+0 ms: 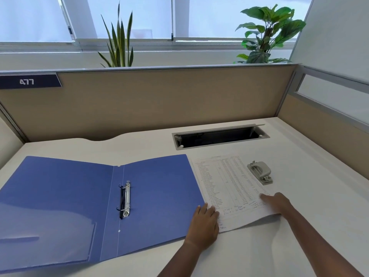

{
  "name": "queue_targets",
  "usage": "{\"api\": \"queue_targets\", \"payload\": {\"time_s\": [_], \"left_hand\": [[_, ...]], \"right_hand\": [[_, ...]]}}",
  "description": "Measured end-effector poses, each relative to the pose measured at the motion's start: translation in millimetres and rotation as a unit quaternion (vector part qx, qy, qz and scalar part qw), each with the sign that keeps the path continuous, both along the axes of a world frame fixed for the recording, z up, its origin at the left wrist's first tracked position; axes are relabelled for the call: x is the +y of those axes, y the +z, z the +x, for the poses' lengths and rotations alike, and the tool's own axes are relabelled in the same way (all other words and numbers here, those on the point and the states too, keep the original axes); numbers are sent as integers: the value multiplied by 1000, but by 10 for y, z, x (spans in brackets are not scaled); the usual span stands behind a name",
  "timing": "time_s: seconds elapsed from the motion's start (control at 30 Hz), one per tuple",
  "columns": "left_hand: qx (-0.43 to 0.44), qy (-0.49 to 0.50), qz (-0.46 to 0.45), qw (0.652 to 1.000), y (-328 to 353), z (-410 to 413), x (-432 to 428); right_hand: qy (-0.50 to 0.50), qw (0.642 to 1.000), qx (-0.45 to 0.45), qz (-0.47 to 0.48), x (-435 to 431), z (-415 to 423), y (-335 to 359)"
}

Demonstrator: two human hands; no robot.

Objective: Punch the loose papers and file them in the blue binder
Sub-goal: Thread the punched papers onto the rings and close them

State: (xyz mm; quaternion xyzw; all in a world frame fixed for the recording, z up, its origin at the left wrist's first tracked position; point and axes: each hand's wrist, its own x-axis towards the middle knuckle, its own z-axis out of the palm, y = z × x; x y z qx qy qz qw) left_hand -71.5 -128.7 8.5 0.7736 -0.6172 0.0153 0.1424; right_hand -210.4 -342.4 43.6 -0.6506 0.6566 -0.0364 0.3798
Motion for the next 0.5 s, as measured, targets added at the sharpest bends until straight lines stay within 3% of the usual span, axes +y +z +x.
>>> {"api": "queue_targets", "payload": {"time_s": [0.07, 0.2, 0.3, 0.5], "left_hand": [[14, -16, 76, 997, -68, 22, -45], [-20, -11, 30, 999, -92, 59, -54], [-13, 8, 56, 998, 21, 11, -34], [20, -5, 20, 1000, 3, 36, -20]], "right_hand": [[-7, 999, -43, 27, -28, 7, -13], [-25, 992, -109, 62, -80, 8, 10], [-42, 985, -151, 68, -152, -1, 89], [31, 995, -83, 52, -210, 87, 241]]}}
